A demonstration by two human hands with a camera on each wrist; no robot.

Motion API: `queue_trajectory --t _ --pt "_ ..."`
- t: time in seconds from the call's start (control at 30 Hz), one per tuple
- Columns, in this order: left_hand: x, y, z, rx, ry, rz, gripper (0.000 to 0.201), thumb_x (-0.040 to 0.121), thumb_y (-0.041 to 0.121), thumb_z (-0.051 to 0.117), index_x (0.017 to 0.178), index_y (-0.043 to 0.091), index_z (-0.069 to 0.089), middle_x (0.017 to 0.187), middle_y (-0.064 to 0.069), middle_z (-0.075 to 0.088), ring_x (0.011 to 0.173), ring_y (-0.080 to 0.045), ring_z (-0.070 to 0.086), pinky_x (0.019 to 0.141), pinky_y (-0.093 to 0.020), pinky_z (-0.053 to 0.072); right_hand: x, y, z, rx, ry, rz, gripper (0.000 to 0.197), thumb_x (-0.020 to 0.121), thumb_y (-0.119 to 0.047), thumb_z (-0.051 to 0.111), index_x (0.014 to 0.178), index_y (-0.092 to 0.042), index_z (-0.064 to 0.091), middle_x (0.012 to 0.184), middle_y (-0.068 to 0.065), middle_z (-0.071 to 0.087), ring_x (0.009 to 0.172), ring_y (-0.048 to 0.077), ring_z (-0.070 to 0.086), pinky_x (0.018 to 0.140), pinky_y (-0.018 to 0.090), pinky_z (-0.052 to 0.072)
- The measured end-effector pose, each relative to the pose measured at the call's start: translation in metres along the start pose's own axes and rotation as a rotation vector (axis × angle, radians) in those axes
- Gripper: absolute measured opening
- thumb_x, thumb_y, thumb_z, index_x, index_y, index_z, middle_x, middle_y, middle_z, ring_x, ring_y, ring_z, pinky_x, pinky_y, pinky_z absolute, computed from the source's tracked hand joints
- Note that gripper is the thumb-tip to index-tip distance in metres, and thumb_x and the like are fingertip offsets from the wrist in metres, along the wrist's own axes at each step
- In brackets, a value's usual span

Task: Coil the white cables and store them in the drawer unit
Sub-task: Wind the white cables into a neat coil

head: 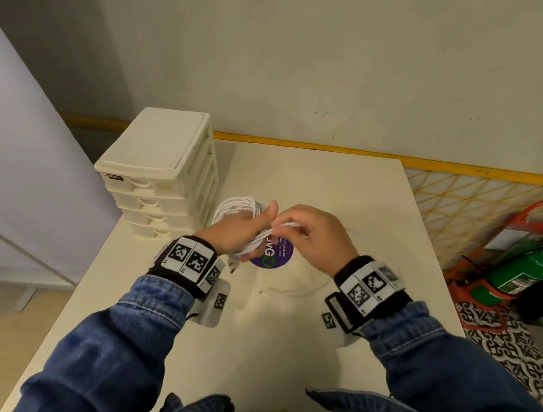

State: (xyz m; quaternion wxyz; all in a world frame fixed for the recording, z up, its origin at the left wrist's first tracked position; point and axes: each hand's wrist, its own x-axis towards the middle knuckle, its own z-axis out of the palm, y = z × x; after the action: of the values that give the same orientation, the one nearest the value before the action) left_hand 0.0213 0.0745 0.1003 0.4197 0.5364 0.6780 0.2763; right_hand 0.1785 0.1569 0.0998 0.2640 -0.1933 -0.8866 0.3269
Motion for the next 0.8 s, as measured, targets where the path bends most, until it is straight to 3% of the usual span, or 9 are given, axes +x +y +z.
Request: queue_trajectory --t 0.1,0.2,0.23,0.3,0.43,0.57,0.7,0.8 --pt "-0.003 0.004 0.004 -0.153 -0.176 -0.003 0.090 0.083 0.074 0.016 0.089 -0.005 0.060 0.035 0.000 0.043 0.032 -0.013 0.038 0.051 -0.024 0.042 0.008 0.007 -0.017 0.053 0.014 0.063 0.000 0.081 -0.025 0.066 0.081 -0.025 0.066 0.079 -0.010 0.065 0.077 0.009 0.061 0.073 0.030 0.049" --pt "-0.010 0.014 0.012 -0.216 -0.255 0.076 0.045 0.093 0.047 0.044 0.068 0.016 0.064 0.034 0.001 0.041 0.033 -0.013 0.035 0.055 -0.028 0.040 0.015 0.012 -0.025 0.043 0.044 0.033 0.004 0.079 -0.021 0.068 0.081 -0.021 0.072 0.075 -0.014 0.063 0.071 0.003 0.057 0.071 0.021 0.045" --pt "-0.011 0.018 0.013 -0.266 -0.265 0.092 0.038 0.095 0.034 0.049 0.063 0.018 0.062 0.034 0.001 0.040 0.031 -0.012 0.034 0.050 -0.025 0.039 0.017 0.013 -0.026 0.038 0.065 0.028 0.006 0.079 -0.021 0.068 0.082 -0.021 0.073 0.073 -0.015 0.061 0.069 0.003 0.056 0.070 0.020 0.044" --pt "-0.011 0.021 0.013 -0.365 -0.256 0.110 0.029 0.095 0.018 0.052 0.068 0.010 0.060 0.034 0.002 0.040 0.029 -0.010 0.032 0.040 -0.019 0.034 0.019 0.018 -0.027 0.045 0.099 0.043 0.008 0.081 -0.022 0.066 0.084 -0.020 0.074 0.073 -0.012 0.061 0.069 0.006 0.055 0.071 0.024 0.045" --pt "-0.010 0.026 0.010 -0.468 -0.218 0.137 0.023 0.087 0.023 0.054 0.077 0.002 0.058 0.035 0.001 0.039 0.028 -0.011 0.031 0.036 -0.018 0.031 0.018 0.025 -0.022 0.025 0.091 0.059 0.019 0.086 -0.026 0.056 0.087 -0.015 0.070 0.082 0.004 0.067 0.076 0.016 0.059 0.074 0.034 0.047" --pt "-0.011 0.026 0.012 -0.611 -0.235 0.159 0.026 0.089 0.024 0.049 0.078 0.001 0.057 0.034 0.001 0.039 0.027 -0.009 0.031 0.036 -0.017 0.030 0.017 0.023 -0.010 0.010 0.059 0.059 0.025 0.092 -0.024 0.044 0.090 -0.009 0.064 0.085 0.004 0.066 0.080 0.018 0.059 0.074 0.035 0.047" --pt "-0.011 0.024 0.008 -0.807 -0.329 0.248 0.031 0.084 0.033 0.062 0.078 0.003 0.058 0.034 0.004 0.042 0.025 -0.007 0.034 0.035 -0.016 0.028 0.011 0.026 0.003 0.060 0.039 0.103 0.025 0.094 -0.026 0.035 0.093 -0.011 0.055 0.073 -0.001 0.057 0.068 0.020 0.052 0.067 0.036 0.044" --pt "-0.012 0.028 0.004 -0.895 -0.395 0.333 0.033 0.085 0.038 0.062 0.080 0.005 0.058 0.036 0.006 0.045 0.026 -0.005 0.036 0.034 -0.019 0.024 0.004 0.031 0.013 0.022 0.002 0.186 0.020 0.096 -0.021 0.034 0.098 -0.009 0.051 0.070 0.005 0.053 0.063 0.025 0.049 0.064 0.040 0.043"
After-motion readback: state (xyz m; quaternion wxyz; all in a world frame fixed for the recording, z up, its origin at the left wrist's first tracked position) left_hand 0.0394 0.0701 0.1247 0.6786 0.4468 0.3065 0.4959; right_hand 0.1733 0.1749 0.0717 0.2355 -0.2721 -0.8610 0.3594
